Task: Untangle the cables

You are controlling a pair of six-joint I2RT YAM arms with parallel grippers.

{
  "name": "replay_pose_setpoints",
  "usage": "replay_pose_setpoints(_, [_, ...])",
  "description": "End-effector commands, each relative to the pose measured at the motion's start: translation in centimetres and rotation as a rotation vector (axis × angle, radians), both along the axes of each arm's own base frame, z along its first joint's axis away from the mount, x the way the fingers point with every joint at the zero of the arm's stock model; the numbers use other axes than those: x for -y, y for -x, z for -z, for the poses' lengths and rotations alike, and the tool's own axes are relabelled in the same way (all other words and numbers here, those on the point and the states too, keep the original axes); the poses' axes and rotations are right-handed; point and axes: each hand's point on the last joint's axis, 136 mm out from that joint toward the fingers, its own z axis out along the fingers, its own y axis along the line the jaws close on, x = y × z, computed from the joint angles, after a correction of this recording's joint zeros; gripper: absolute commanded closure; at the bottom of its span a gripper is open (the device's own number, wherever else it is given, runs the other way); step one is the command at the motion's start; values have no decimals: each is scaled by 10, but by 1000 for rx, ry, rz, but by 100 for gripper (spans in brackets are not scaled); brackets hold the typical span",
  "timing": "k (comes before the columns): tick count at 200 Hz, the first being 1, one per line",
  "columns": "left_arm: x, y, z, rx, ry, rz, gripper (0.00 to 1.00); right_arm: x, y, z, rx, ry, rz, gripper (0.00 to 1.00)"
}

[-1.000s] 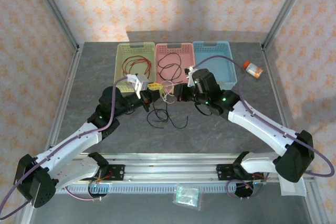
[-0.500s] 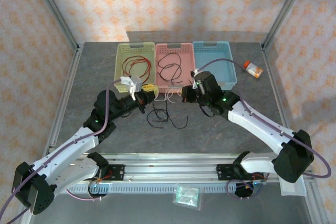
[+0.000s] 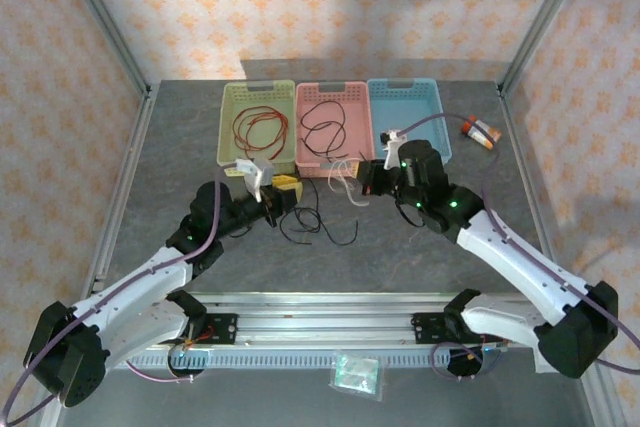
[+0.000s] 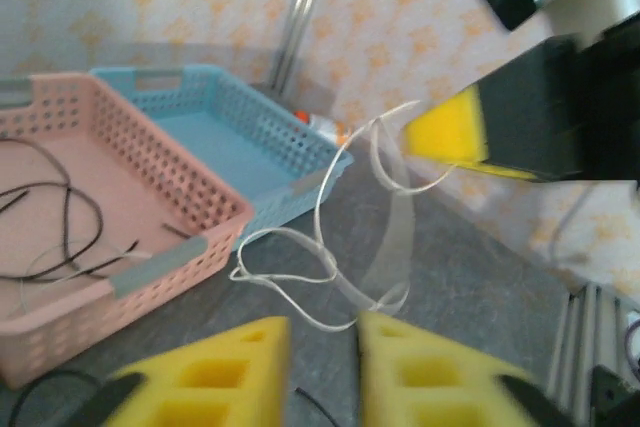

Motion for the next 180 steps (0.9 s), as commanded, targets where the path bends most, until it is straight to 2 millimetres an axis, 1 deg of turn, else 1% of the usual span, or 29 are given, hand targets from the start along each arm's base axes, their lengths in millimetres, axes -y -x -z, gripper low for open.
replay_pose_setpoints(1, [-16, -11, -15, 29, 61, -110, 60, -3, 1, -13, 43, -5, -28, 100])
replay_pose_setpoints(27, [-7, -7, -20, 33, 78, -55, 41, 1, 1, -18, 66, 0, -15, 100])
replay_pose_setpoints(50, [3, -4, -21, 29, 93, -3, 35, 0, 2, -25, 79, 1, -28, 100])
replay_pose_setpoints(65, [9, -3, -17, 26, 76, 16, 34, -4, 5, -31, 92, -15, -58, 100])
replay_pose_setpoints(82, [12, -9, -8, 4, 48, -4, 33, -9, 10, -39, 120, -33, -105, 100])
replay_pose_setpoints(106, [8, -16, -1, -10, 45, -47, 32, -12, 18, -47, 163, -31, -159, 100])
replay_pose_setpoints(122, [4, -19, 3, -13, 35, -74, 32, -12, 22, -56, 196, -36, -178, 100])
replay_pose_setpoints(155, [7, -19, 8, -14, 15, -59, 32, -17, 30, -71, 236, -57, -232, 100])
replay_pose_setpoints(180, [16, -15, 8, -17, 24, 0, 32, -23, 33, -78, 233, -73, -272, 100])
